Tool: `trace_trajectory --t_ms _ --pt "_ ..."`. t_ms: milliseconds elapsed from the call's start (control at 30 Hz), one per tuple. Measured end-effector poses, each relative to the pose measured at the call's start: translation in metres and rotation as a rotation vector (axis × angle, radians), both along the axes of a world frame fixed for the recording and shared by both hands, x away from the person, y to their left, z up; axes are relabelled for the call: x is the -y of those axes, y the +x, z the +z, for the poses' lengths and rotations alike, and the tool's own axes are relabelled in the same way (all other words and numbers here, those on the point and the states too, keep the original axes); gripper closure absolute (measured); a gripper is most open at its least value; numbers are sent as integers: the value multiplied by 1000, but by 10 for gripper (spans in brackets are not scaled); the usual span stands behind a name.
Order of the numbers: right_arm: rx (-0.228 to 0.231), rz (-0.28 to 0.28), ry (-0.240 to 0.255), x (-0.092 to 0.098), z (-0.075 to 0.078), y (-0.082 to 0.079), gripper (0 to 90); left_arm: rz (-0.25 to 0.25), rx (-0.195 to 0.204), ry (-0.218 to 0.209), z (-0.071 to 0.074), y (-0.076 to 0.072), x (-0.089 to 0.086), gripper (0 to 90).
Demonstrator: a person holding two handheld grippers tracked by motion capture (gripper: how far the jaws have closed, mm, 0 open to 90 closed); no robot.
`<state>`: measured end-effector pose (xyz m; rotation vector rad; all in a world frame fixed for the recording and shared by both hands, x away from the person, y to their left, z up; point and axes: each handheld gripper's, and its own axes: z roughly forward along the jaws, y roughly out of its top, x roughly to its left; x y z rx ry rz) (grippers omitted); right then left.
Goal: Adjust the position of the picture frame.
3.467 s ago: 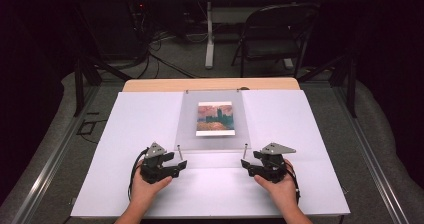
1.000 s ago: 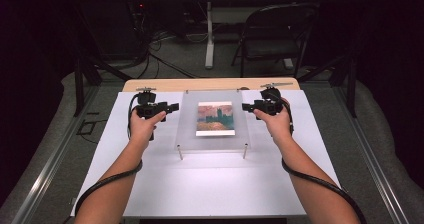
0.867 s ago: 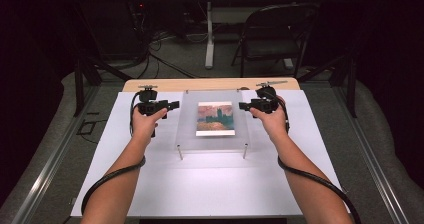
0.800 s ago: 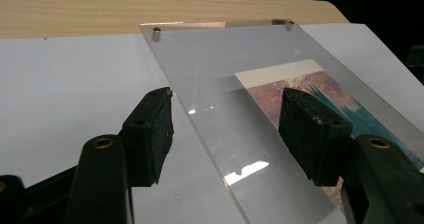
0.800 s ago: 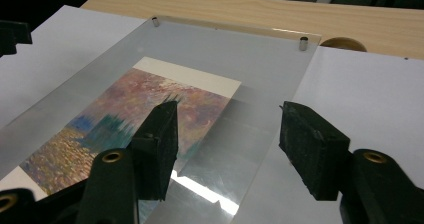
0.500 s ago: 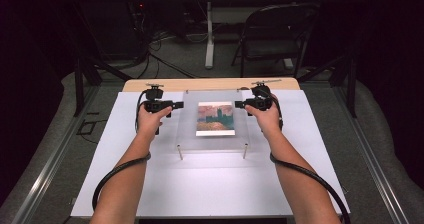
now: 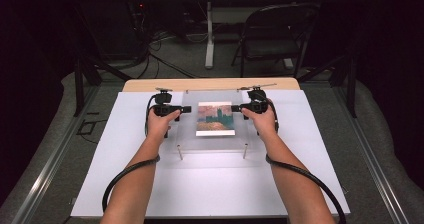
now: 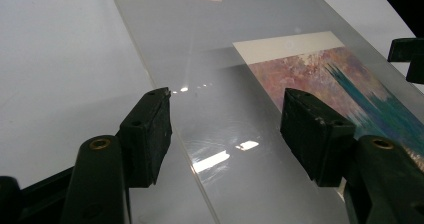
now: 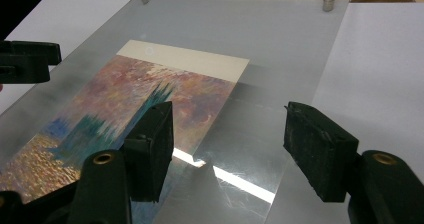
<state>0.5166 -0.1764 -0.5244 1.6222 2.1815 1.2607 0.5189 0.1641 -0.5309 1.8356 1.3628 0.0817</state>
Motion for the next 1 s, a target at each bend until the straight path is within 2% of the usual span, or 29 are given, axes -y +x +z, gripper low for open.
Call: trace_trajectory --t_ms 67,233,300,467,567,667,767,833,1000 --pt "0 2 -5 0 0 0 359 1 -2 10 0 0 2 347" --pt "-6 -13 -13 2 0 0 344 10 -7 4 -2 0 2 346" --pt "-33 -9 -18 2 -3 0 343 3 -19 9 -2 0 2 338" --pt "-60 -2 -23 3 -8 1 324 11 -26 9 -6 0 3 325" --pt "-84 -10 8 4 -12 2 307 10 -36 5 -9 -1 3 322" --pt "-96 -15 32 5 -14 2 297 12 -44 -17 -12 -1 2 302" --pt "-130 -1 78 7 -17 2 295 12 -52 -37 -14 -1 1 286" --pt "-138 2 90 6 -19 2 278 10 -56 -41 -14 -1 1 285" --pt "-144 11 81 2 -19 3 241 2 -73 -54 -15 -1 3 261"
